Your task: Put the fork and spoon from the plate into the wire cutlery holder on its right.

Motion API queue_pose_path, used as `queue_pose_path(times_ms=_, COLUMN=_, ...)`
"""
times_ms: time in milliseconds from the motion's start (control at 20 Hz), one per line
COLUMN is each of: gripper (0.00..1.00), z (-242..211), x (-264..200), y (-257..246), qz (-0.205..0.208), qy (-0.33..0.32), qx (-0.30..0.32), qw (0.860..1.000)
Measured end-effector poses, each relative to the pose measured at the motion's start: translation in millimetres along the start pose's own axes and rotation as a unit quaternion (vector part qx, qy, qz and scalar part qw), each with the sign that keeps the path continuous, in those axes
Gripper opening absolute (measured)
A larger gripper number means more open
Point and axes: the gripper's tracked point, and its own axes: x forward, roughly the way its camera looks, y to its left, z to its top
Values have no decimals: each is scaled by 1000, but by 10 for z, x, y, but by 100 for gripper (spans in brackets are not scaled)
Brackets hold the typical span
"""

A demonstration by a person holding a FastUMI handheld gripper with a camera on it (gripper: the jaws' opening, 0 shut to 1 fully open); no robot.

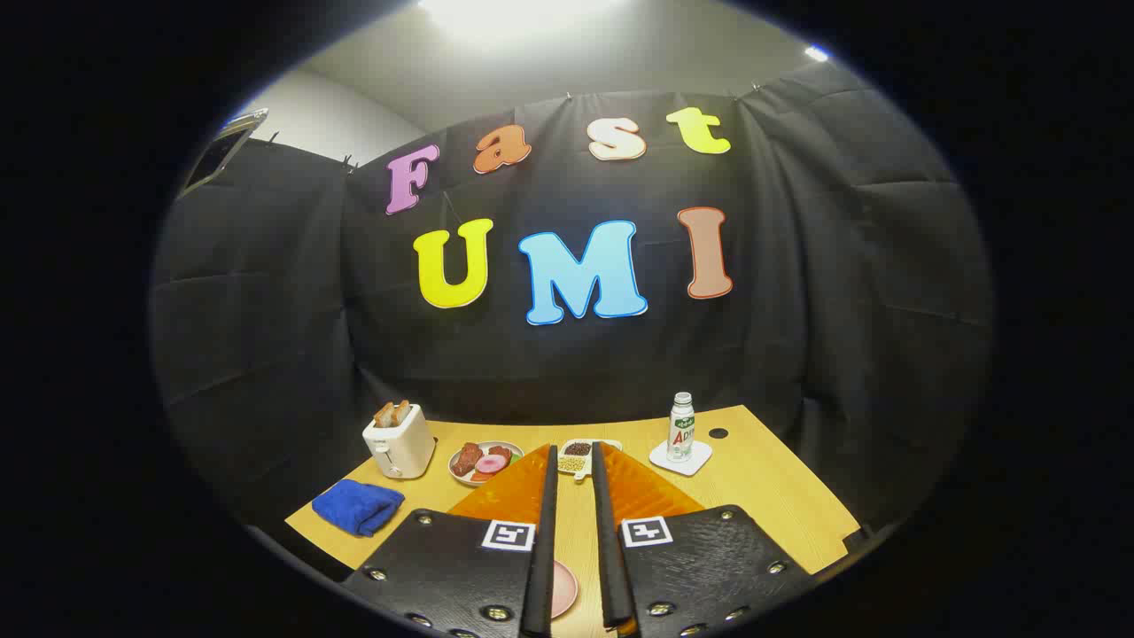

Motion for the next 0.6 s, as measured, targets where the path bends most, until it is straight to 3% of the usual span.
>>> queue_pose_path(times_ms=400, gripper=21, z=-136, x=5, y=18, qz=8, qy=15, qx=0, qw=1000)
queue_pose_path(times_ms=600, gripper=21, z=-564, x=14, y=51, qz=19, qy=59, qx=-5, qw=998)
